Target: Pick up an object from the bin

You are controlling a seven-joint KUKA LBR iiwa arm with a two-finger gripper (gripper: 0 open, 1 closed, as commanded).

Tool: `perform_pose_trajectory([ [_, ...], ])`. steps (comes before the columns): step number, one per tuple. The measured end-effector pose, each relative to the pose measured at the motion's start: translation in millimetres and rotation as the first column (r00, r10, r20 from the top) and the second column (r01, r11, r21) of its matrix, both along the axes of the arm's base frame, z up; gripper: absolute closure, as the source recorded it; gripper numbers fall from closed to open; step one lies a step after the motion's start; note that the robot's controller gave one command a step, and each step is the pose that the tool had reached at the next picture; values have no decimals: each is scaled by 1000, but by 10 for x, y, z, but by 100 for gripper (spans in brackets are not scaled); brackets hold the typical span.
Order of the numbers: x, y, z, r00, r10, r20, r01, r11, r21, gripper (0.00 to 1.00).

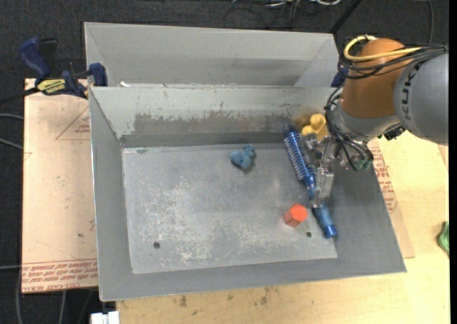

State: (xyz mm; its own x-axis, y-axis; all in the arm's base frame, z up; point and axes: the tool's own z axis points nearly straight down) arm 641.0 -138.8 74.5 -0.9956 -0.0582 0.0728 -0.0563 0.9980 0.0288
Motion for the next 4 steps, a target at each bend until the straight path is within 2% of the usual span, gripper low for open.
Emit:
perform_pose_trajectory([
  [1, -200, 7, 973, 995, -47, 85, 49, 998, -25, 100],
  [2, -404, 286, 856, 879, -471, 73, 474, 880, -23, 100],
  [3, -401, 275, 859, 879, -471, 75, 473, 881, -24, 0],
  [4, -390, 158, -13, 645, -759, 82, 763, 646, -17, 0],
])
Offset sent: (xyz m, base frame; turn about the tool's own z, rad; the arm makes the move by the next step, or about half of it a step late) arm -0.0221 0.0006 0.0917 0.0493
